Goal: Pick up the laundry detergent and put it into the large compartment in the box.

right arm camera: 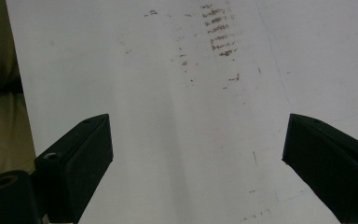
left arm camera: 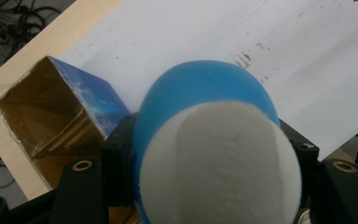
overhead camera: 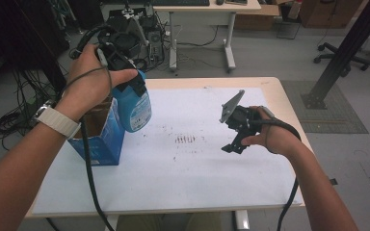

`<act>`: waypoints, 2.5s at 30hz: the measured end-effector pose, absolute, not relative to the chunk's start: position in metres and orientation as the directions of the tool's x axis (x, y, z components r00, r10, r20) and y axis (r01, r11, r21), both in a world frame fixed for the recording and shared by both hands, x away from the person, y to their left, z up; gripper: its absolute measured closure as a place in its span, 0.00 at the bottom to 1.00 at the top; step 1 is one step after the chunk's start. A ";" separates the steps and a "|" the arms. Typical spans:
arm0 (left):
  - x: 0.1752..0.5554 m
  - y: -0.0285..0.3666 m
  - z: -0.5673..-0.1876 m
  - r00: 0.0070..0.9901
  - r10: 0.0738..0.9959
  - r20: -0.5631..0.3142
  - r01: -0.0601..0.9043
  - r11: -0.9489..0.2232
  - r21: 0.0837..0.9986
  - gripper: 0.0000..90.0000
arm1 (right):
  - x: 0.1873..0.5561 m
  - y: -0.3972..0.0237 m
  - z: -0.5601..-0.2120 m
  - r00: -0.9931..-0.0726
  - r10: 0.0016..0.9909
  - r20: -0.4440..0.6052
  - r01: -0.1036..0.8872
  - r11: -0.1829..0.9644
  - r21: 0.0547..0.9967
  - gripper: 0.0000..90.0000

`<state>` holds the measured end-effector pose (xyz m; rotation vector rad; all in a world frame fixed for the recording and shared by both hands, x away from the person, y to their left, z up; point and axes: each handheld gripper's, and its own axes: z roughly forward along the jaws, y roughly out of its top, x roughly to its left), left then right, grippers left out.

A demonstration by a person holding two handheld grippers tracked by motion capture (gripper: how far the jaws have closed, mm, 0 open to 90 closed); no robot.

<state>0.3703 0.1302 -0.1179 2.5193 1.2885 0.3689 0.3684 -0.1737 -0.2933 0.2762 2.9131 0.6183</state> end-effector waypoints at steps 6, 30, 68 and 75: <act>0.370 0.136 -0.113 0.534 0.841 0.089 0.765 -0.525 0.372 0.42 | 0.370 -0.171 -0.293 -0.973 0.203 -0.108 0.141 0.899 0.414 0.09; 0.374 0.158 -0.091 0.425 0.903 0.066 0.827 -0.417 0.378 0.42 | 0.373 -0.173 -0.291 -0.974 0.197 -0.114 0.133 0.899 0.418 0.09; 0.376 0.204 -0.081 0.258 0.963 0.078 0.882 -0.268 0.388 0.42 | 0.378 -0.170 -0.292 -0.975 0.190 -0.114 0.124 0.894 0.430 0.09; 0.378 0.211 -0.082 0.224 0.971 0.088 0.894 -0.241 0.378 0.42 | 0.379 -0.171 -0.292 -0.975 0.192 -0.114 0.126 0.896 0.426 0.09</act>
